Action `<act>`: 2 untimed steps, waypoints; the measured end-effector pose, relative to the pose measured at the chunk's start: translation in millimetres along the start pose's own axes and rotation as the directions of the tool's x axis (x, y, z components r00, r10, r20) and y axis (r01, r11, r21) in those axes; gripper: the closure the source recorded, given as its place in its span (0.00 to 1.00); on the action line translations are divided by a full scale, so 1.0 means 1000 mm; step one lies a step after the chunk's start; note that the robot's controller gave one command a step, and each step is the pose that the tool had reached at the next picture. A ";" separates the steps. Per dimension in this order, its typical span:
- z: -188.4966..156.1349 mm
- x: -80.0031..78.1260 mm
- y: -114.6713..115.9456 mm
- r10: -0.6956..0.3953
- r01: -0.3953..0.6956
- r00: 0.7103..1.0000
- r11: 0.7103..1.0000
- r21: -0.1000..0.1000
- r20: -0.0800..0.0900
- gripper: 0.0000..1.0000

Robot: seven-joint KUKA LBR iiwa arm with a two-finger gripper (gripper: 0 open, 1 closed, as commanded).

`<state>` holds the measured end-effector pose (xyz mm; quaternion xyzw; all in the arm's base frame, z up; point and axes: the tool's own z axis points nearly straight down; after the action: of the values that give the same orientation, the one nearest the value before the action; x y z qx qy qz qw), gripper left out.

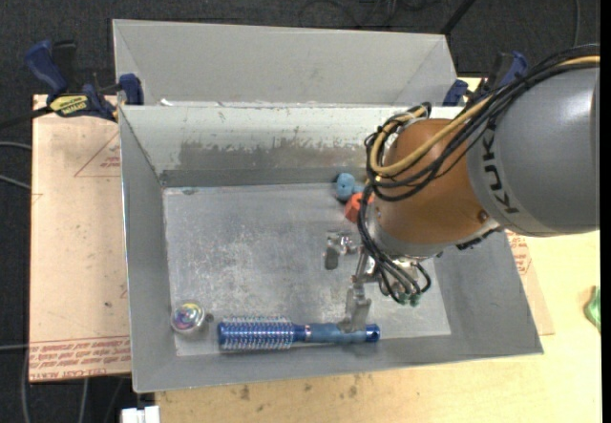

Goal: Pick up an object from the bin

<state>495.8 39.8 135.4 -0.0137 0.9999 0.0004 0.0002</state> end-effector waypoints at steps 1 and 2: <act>0.065 0.009 0.007 -0.073 0.073 0.997 0.997 0.000 0.015 0.00; 0.065 0.013 0.007 -0.074 0.074 0.997 0.997 -0.001 0.000 1.00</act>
Offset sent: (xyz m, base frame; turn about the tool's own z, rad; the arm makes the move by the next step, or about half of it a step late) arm -0.0136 0.0063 -0.0654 -0.0770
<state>482.6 46.2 70.1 -0.0508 0.9987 0.0006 0.0002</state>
